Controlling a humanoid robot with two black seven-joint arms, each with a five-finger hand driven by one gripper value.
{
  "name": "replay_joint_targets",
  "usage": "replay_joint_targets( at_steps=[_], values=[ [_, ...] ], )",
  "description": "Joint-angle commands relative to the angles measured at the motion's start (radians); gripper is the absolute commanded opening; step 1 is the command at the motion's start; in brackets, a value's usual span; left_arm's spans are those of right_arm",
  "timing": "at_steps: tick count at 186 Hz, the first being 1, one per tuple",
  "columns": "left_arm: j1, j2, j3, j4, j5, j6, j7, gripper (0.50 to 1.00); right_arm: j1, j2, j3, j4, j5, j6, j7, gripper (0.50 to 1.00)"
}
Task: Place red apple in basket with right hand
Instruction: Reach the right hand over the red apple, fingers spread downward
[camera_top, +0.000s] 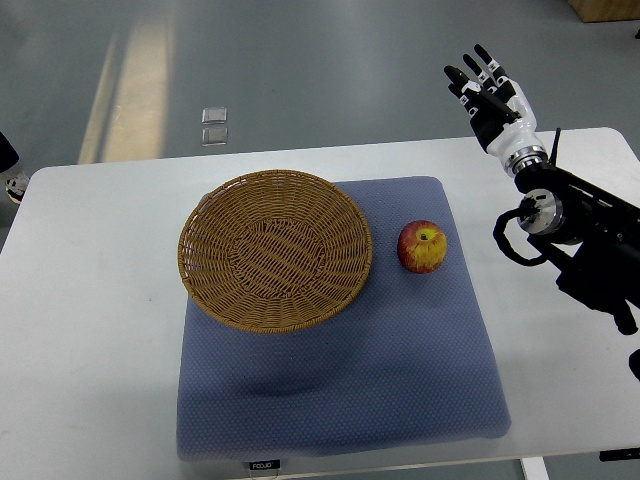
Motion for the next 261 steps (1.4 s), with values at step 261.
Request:
replay_joint_targets(
  at_steps=[261],
  values=[
    [0.000, 0.000, 0.002, 0.001, 0.000, 0.000, 0.000, 1.000, 0.128, -0.352, -0.024, 0.333, -1.533, 0.418, 0.012, 0.921]
  ],
)
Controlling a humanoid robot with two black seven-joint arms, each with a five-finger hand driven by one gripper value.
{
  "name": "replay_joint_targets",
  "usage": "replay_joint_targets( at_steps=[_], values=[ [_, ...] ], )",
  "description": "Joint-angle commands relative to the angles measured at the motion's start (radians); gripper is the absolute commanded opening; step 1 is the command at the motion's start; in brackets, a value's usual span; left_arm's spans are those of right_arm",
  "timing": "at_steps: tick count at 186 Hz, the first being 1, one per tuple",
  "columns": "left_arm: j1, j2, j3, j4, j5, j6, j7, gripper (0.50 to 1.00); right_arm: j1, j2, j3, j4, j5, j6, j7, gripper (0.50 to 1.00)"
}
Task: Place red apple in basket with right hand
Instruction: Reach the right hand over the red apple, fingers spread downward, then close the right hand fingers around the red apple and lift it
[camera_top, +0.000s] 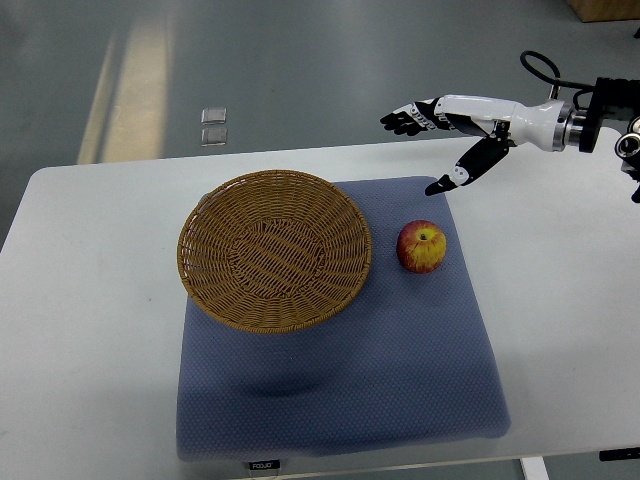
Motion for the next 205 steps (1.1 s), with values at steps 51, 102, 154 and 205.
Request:
replay_joint_targets(
  at_steps=[51, 102, 154, 205],
  values=[
    [0.000, 0.000, 0.000, 0.000, 0.000, 0.000, 0.000, 1.000, 0.011, 0.015, -0.066, 0.056, -0.276, -0.011, 0.002, 0.921],
    [0.000, 0.000, 0.000, 0.000, 0.000, 0.000, 0.000, 1.000, 0.012, 0.029, -0.241, 0.056, -0.376, -0.209, -0.010, 0.919],
    [0.000, 0.000, 0.000, 0.000, 0.000, 0.000, 0.000, 1.000, 0.004, 0.035, -0.289, 0.044, -0.388, -0.283, -0.026, 0.919],
    [0.000, 0.000, 0.000, 0.000, 0.000, 0.000, 0.000, 1.000, -0.006, 0.046, -0.309, 0.052, -0.391, -0.289, -0.026, 0.915]
  ],
)
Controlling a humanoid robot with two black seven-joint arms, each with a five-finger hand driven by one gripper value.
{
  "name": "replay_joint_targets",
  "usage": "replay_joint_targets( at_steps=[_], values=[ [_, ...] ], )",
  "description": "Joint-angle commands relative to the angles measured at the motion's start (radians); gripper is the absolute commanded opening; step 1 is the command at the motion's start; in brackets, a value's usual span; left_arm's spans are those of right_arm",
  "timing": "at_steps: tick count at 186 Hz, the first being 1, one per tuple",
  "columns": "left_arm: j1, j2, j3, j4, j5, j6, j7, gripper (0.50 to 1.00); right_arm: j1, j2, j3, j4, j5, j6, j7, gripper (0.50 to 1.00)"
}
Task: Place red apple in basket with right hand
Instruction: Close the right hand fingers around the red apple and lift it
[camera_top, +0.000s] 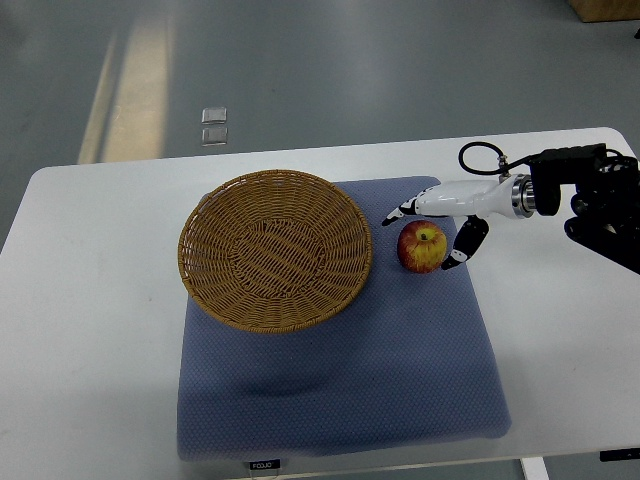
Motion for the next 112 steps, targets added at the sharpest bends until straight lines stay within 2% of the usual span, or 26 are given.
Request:
replay_joint_targets(
  at_steps=[1, 79, 80, 90, 112],
  values=[
    [0.000, 0.000, 0.000, 0.000, 0.000, 0.000, 0.000, 1.000, -0.003, 0.001, -0.001, 0.000, -0.001, -0.001, 0.000, 0.915],
    [0.000, 0.000, 0.000, 0.000, 0.000, 0.000, 0.000, 1.000, -0.014, 0.028, -0.016, -0.021, -0.023, -0.026, -0.014, 0.885],
    [0.000, 0.000, 0.000, 0.000, 0.000, 0.000, 0.000, 1.000, -0.014, 0.034, -0.016, -0.027, -0.023, -0.026, -0.015, 0.871],
    [0.000, 0.000, 0.000, 0.000, 0.000, 0.000, 0.000, 1.000, -0.014, 0.036, -0.016, -0.030, -0.023, -0.026, -0.014, 0.862],
    [0.000, 0.000, 0.000, 0.000, 0.000, 0.000, 0.000, 1.000, -0.012, 0.034, -0.018, -0.033, -0.023, -0.026, -0.014, 0.809]
  ],
)
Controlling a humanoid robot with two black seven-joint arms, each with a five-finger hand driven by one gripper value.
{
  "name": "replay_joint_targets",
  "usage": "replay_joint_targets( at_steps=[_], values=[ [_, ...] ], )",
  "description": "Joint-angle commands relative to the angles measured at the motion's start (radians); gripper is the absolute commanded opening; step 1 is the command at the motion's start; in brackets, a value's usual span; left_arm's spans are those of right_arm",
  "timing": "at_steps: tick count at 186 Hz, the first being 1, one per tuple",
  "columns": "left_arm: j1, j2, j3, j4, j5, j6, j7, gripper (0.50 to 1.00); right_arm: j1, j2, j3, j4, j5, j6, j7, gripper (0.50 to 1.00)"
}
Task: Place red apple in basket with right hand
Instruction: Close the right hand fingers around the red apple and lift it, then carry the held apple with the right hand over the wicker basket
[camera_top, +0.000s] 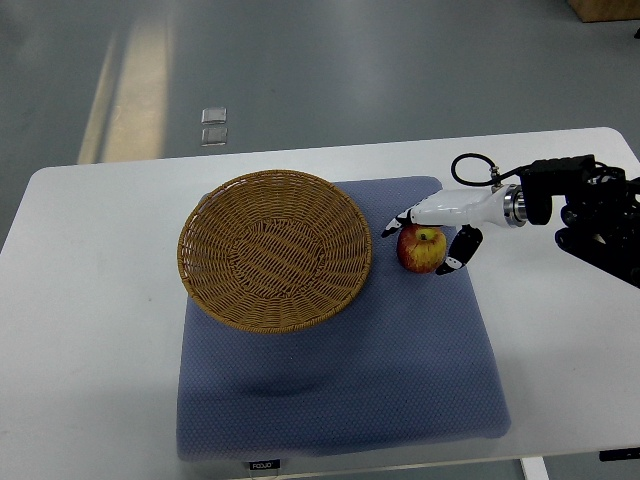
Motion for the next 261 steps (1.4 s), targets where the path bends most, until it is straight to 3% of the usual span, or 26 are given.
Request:
replay_joint_targets(
  at_steps=[1, 33, 68, 132, 203, 261],
  values=[
    [0.000, 0.000, 0.000, 0.000, 0.000, 0.000, 0.000, 1.000, 0.001, 0.001, -0.001, -0.003, 0.000, 0.000, 0.000, 0.809],
    [0.000, 0.000, 0.000, 0.000, 0.000, 0.000, 0.000, 1.000, 0.000, 0.001, -0.001, -0.003, 0.000, 0.000, 0.000, 0.795],
    [0.000, 0.000, 0.000, 0.000, 0.000, 0.000, 0.000, 1.000, 0.007, 0.001, -0.001, -0.003, -0.005, -0.008, 0.000, 0.697],
    [0.000, 0.000, 0.000, 0.000, 0.000, 0.000, 0.000, 1.000, 0.052, -0.004, 0.004, -0.003, -0.002, -0.008, 0.000, 0.699],
    [0.000, 0.000, 0.000, 0.000, 0.000, 0.000, 0.000, 1.000, 0.244, 0.004, 0.022, -0.003, 0.017, -0.014, 0.002, 0.703],
    [0.000, 0.000, 0.000, 0.000, 0.000, 0.000, 0.000, 1.000, 0.274, 0.234, 0.022, -0.003, 0.018, -0.019, 0.000, 0.711]
  ],
)
